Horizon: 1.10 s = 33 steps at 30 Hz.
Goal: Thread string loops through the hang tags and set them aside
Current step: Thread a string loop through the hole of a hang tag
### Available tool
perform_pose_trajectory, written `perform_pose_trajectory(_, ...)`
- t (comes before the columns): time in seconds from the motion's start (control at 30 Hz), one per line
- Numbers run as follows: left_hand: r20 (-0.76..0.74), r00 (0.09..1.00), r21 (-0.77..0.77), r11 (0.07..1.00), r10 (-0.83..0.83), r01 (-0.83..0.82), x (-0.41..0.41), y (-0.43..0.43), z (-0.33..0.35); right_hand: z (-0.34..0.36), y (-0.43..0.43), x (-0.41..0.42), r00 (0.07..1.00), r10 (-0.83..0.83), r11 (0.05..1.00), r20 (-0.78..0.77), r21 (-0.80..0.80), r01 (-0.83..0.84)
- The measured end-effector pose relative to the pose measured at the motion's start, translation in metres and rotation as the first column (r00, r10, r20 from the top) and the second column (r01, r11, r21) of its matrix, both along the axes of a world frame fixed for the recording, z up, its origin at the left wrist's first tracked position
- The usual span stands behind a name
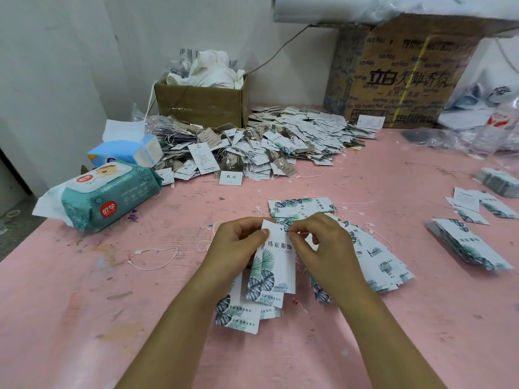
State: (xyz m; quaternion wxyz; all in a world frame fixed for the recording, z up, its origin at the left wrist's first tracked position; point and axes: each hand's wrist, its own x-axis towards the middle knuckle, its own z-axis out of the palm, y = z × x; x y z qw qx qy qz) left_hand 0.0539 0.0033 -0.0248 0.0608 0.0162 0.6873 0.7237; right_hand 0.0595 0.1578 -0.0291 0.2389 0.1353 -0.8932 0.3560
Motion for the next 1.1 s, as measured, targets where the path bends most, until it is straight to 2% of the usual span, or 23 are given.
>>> perform_pose_trajectory(0.27,-0.042,0.998,0.04,0.998,-0.049,0.05,0.0013,-0.0002,0.0005,-0.0015,-0.0017,-0.0017,0.999,-0.038,0.994,0.017,0.1,0.036)
perform_pose_trajectory(0.43,-0.053,0.997,0.012,0.998,-0.064,0.065,0.0006,-0.0002,-0.0017,0.0003,-0.004,0.0008,1.0,-0.021,0.991,0.018,0.135,0.018)
perform_pose_trajectory(0.77,-0.059,0.996,-0.009,0.998,-0.063,0.062,-0.0005,-0.0012,-0.0038,0.0018,-0.004,0.0016,0.999,-0.033,0.992,0.012,0.124,0.031)
perform_pose_trajectory(1.1,-0.092,0.989,-0.05,0.992,-0.116,0.112,-0.0012,-0.0028,-0.0044,0.0011,-0.0045,0.0014,0.999,0.033,0.994,0.019,0.105,-0.035)
